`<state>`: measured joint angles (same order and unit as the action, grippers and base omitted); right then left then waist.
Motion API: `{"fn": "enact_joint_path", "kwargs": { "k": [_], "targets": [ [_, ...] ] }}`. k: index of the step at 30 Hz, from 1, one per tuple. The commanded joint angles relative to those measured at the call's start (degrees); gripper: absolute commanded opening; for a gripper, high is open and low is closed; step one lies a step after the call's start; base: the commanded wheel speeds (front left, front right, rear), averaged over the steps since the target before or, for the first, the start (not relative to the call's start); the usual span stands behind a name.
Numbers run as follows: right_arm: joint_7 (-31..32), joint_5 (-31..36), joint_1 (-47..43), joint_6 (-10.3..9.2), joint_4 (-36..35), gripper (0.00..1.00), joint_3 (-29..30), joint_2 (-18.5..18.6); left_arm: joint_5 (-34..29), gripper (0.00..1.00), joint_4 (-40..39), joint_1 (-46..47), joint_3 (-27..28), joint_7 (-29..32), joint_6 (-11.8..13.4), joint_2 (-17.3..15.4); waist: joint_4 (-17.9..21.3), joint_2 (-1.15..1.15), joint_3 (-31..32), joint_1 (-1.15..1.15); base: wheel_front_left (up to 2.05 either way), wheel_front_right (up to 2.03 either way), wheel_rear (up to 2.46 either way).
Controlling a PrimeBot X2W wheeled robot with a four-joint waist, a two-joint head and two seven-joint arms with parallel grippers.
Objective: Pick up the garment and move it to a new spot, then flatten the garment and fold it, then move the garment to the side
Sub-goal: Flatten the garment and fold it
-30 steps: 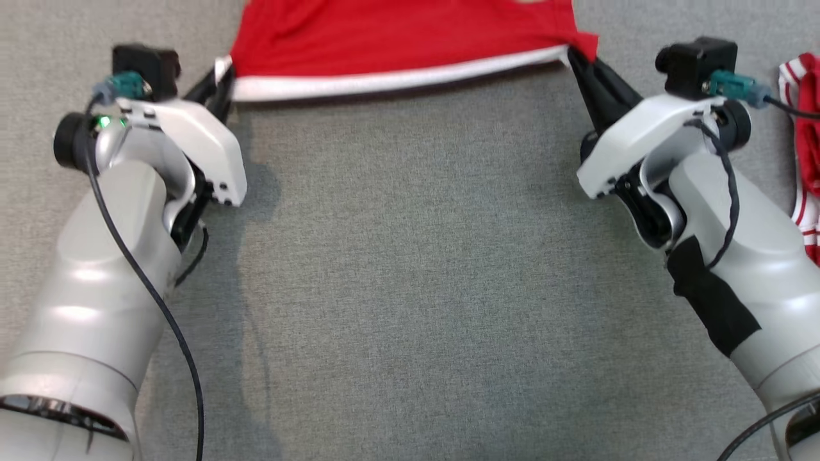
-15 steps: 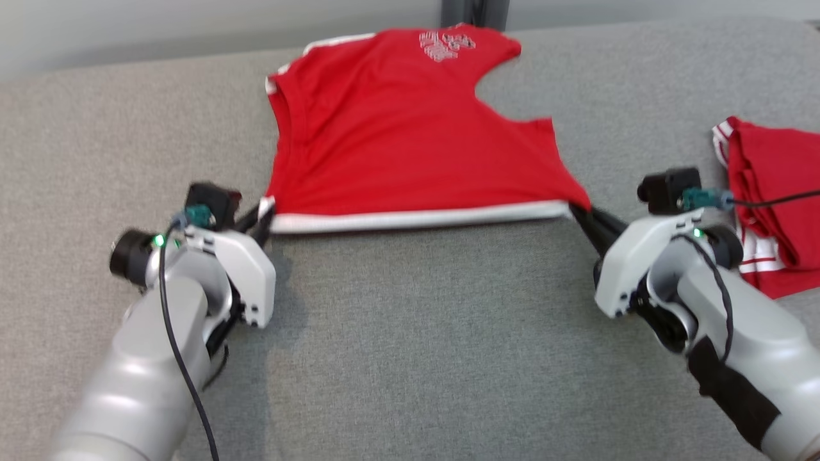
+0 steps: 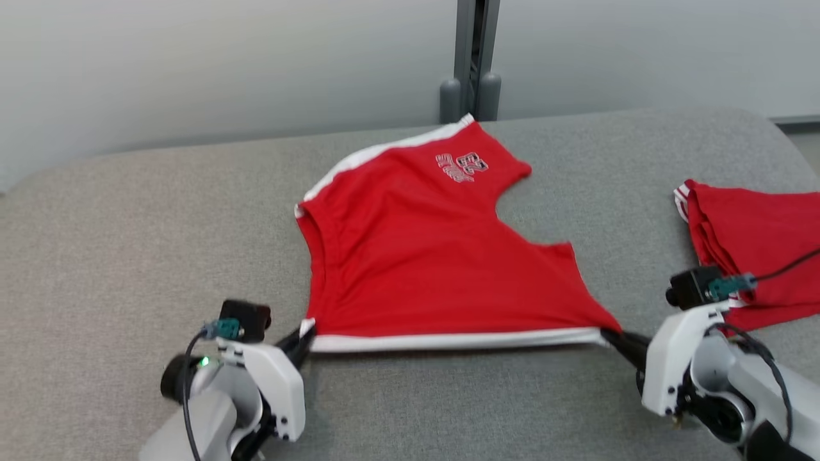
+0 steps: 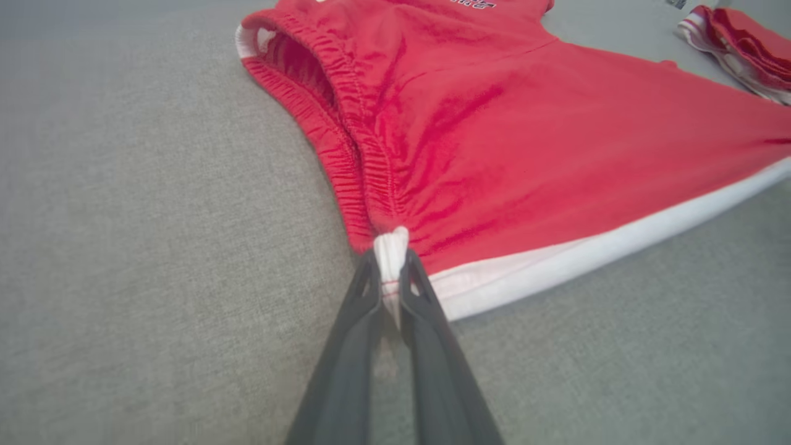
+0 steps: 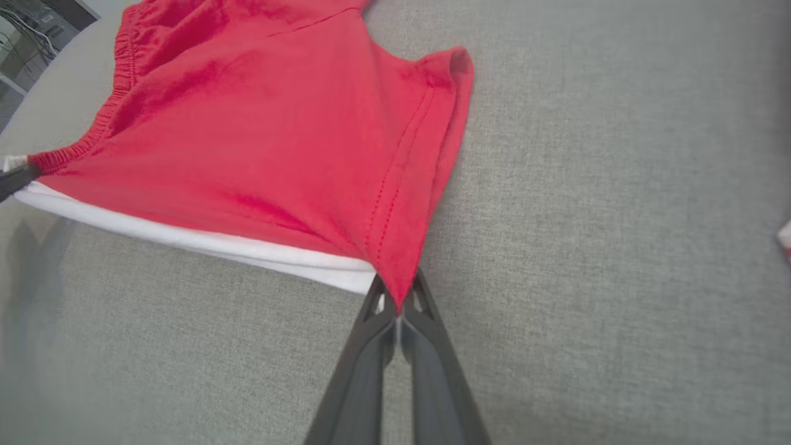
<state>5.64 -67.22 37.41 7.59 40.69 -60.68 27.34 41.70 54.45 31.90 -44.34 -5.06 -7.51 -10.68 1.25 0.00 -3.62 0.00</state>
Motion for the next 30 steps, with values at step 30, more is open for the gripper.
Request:
{"fn": "enact_joint_path", "kwargs": {
  "k": [30],
  "targets": [
    [16.12, -16.58, -20.28, -0.2, -27.5, 0.0, 3.17, 24.51, 12.1, 0.0, -40.66, -30.54, 1.69, 4.19, 8.02, -12.76, -3.17, 0.0, 4.63, 0.0, 0.0, 0.0, 0.0]
  ]
}}
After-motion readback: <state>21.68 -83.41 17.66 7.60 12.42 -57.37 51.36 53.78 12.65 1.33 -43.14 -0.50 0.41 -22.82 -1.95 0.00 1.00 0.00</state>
